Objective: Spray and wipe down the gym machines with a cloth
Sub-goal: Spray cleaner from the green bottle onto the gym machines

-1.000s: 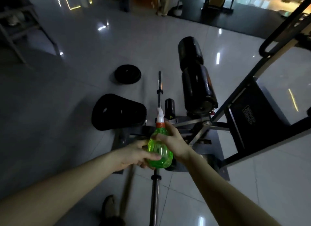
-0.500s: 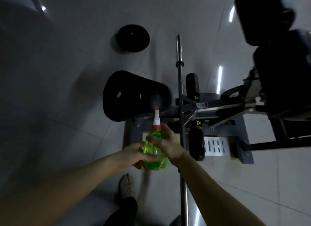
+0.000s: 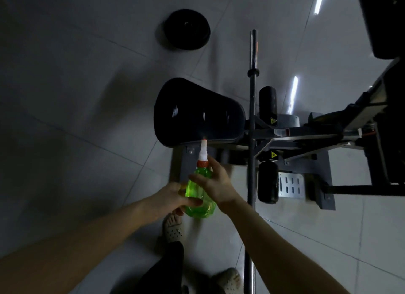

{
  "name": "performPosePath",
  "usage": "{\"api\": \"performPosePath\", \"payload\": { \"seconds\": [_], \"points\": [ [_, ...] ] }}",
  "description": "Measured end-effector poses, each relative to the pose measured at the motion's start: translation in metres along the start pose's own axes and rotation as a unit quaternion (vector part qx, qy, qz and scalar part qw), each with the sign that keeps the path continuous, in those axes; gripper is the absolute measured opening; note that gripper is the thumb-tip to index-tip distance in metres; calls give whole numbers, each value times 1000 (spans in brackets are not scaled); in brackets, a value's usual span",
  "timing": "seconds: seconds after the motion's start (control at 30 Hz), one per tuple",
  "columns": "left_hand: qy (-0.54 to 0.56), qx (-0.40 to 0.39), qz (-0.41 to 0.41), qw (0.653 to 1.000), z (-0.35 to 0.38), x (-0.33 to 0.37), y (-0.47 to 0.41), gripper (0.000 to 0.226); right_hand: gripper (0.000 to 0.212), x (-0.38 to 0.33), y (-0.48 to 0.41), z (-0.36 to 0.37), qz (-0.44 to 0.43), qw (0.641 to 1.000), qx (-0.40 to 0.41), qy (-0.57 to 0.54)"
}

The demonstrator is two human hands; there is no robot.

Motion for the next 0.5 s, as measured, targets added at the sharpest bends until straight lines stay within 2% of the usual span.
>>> {"api": "performPosePath", "payload": {
  "seconds": [0.07, 0.37, 0.5],
  "points": [
    [11, 7, 4, 1000, -6, -3, 8, 25, 43, -7, -1, 11, -13, 999, -5, 30],
    [66, 37, 3, 997, -37, -19, 40, 25, 73, -23, -4, 63, -5, 994, -75, 73],
    [93, 57, 11, 994, -42, -23, 48, 37, 66, -31, -8, 76, -3, 994, -77, 80]
  ]
}}
Point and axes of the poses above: each hand's wrist, its own y-axis away from the middle knuckle, its own z-axis out of the palm, x = y × z, the point moved 8 cm from there along -y, towards the middle knuckle, and after that the axes turned 3 degrees about -z, right-handed, at the moved point
